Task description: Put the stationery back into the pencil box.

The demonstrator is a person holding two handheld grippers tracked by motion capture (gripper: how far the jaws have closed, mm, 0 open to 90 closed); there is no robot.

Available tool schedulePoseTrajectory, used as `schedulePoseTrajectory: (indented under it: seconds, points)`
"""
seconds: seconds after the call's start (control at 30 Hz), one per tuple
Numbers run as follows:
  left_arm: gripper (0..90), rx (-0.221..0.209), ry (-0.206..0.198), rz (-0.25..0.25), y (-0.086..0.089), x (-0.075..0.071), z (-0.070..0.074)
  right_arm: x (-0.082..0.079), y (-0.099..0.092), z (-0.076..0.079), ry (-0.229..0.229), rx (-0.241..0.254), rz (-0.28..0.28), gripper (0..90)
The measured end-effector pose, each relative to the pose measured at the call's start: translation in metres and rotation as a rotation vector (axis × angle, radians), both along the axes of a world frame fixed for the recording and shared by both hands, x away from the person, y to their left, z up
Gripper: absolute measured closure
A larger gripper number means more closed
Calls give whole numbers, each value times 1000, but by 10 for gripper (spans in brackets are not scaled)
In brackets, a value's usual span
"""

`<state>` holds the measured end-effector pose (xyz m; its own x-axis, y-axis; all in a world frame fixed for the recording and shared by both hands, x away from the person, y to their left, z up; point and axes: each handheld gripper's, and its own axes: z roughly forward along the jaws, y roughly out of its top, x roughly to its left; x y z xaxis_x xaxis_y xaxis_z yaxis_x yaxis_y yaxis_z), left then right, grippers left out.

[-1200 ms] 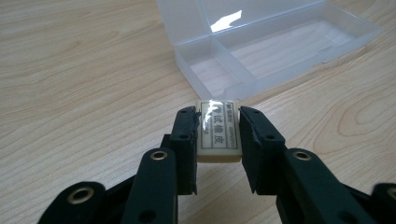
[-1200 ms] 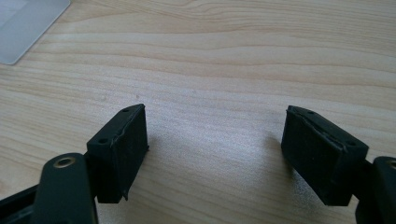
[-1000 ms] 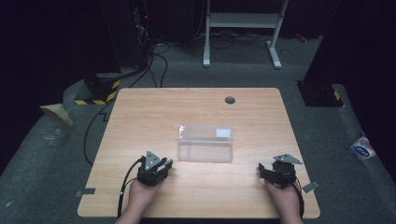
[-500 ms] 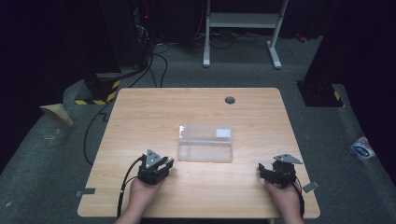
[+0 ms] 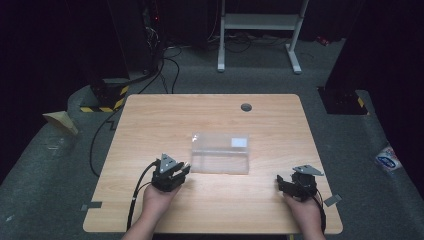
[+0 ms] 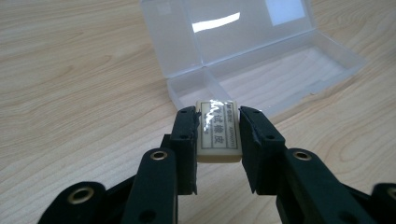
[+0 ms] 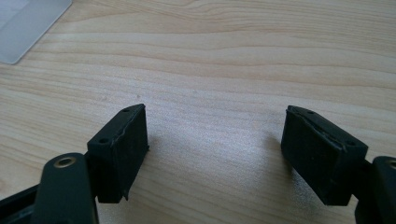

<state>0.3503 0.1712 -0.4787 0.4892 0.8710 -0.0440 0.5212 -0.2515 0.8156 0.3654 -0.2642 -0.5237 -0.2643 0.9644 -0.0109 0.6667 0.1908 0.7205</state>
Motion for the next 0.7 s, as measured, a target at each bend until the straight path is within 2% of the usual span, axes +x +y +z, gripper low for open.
schedulePoseTrajectory:
  seconds: [0.23, 0.43, 0.6, 0.7]
  points:
    - [679, -29, 23, 23, -4, 10, -2, 0, 0, 0, 0, 0, 0, 226]
    - [679, -18, 23, 20, -9, 18, -3, 0, 0, 0, 0, 1, 1, 226]
    - [680, -41, 40, 45, -11, 28, -9, 0, 0, 0, 0, 0, 0, 226]
    - [681, -40, 44, 48, -11, 31, -11, 0, 0, 0, 0, 0, 0, 226]
